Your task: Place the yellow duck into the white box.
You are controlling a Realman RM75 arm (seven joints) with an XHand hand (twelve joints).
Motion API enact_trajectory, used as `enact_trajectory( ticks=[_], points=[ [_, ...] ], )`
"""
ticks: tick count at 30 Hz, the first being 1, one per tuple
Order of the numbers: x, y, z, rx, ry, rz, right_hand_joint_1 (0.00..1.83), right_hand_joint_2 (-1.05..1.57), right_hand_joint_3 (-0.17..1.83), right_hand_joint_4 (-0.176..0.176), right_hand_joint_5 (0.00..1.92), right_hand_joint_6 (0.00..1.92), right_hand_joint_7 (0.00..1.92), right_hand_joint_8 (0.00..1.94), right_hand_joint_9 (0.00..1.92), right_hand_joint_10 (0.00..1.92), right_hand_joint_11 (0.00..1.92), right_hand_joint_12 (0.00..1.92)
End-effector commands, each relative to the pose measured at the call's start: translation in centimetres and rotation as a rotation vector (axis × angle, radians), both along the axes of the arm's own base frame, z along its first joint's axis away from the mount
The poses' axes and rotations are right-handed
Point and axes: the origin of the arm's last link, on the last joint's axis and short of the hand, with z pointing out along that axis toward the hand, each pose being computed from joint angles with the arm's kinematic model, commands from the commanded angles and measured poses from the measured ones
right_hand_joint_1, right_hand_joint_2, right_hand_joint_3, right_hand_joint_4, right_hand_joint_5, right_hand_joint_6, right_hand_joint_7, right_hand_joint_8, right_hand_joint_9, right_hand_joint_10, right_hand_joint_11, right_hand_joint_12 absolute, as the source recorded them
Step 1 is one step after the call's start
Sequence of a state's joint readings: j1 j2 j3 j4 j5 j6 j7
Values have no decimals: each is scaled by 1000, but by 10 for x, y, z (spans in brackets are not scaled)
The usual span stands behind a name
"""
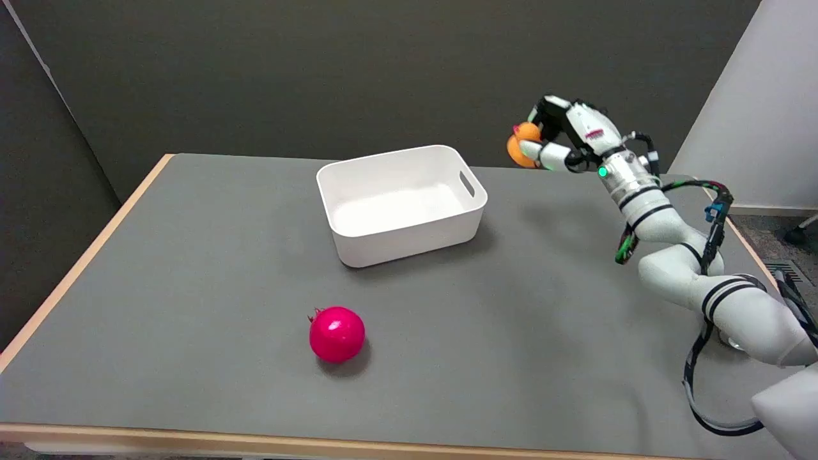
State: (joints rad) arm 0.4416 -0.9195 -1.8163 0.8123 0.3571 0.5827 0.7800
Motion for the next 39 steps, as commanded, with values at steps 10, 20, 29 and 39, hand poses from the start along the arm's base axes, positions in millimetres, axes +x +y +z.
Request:
enact_trajectory(
  ticks=[10,20,29,39],
  points=[
    [17,-78,-197,374,-22,-34,1139,1124,318,-30,599,1569,803,1399,694,1332,264,1647],
    [-31,-89,-220,325,19,-198,1138,1124,320,-26,599,1567,799,1407,694,1339,257,1656],
    [-32,-69,-201,284,-74,-164,715,800,874,31,344,773,619,808,575,1183,263,1495],
    [-11,-27,-160,175,-131,-9,369,545,911,30,21,185,0,28,-1,163,-1,748]
  ],
)
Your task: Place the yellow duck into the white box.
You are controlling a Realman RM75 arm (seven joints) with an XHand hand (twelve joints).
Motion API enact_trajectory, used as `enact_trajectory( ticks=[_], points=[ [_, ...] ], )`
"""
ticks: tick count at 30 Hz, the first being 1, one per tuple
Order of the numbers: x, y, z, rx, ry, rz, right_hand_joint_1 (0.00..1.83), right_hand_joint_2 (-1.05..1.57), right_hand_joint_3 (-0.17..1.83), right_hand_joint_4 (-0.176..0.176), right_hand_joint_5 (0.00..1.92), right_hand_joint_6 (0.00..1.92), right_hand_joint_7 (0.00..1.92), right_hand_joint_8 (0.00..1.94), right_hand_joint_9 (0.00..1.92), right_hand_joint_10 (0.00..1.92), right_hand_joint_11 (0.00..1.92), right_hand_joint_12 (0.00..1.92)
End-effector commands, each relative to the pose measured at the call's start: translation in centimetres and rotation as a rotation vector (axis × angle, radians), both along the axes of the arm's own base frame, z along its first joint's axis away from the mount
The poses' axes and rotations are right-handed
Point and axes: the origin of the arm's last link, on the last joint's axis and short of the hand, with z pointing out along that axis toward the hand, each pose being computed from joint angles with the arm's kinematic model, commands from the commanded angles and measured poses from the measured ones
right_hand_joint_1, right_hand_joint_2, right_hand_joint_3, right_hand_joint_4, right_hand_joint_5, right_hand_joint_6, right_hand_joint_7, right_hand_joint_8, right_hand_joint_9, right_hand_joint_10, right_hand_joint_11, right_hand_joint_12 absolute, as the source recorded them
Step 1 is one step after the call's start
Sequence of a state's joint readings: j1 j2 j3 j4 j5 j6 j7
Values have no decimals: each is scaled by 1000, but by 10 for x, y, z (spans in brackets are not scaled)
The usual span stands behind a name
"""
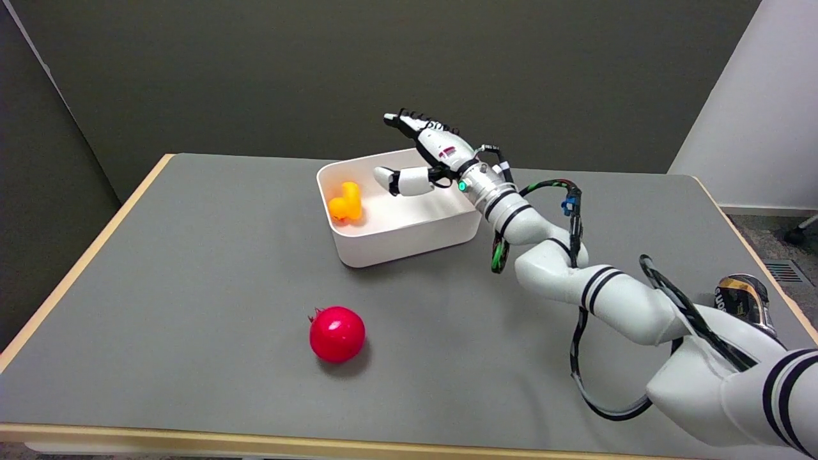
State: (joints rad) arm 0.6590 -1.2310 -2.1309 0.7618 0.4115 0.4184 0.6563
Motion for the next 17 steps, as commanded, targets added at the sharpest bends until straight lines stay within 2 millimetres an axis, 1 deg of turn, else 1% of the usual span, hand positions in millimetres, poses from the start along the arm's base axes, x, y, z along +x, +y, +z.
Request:
enact_trajectory(
  ticks=[1,4,5,6,7,8,9,10,12,13,14,15,17],
  points=[
    [15,49,36,-140,-114,130,370,544,908,27,20,160,-1,-1,-1,103,-1,701],
    [26,65,61,-208,-170,196,378,548,909,19,24,128,-1,-1,-1,28,-1,619],
    [32,73,77,-243,-206,229,380,552,909,18,26,117,-1,-1,-1,10,-1,585],
    [37,79,88,-265,-234,256,374,553,909,18,25,119,-1,-1,-1,11,-1,579],
    [40,84,95,-279,-260,274,369,555,909,19,24,121,-1,-1,-1,12,-1,574],
    [46,92,110,-305,-294,312,366,555,909,19,24,123,-1,-1,-1,14,-1,573],
    [51,99,121,-323,-313,346,363,556,909,19,23,124,-1,-1,-1,16,-1,572],
    [53,104,128,-336,-330,371,339,562,911,24,24,148,-1,-1,-1,39,-1,573],
    [54,121,147,-361,-375,423,305,588,892,31,20,202,-1,0,-1,75,-1,572],
    [53,125,152,-368,-399,427,305,612,860,30,13,233,-1,1,-1,81,-1,568],
    [51,132,160,-382,-436,439,323,614,877,29,17,235,-1,16,-1,78,-1,562],
    [48,137,166,-392,-463,443,358,595,943,28,33,207,-1,44,-1,65,-1,553],
    [40,150,183,-425,-543,447,359,598,980,30,39,205,-1,63,-1,73,-1,551]
  ],
)
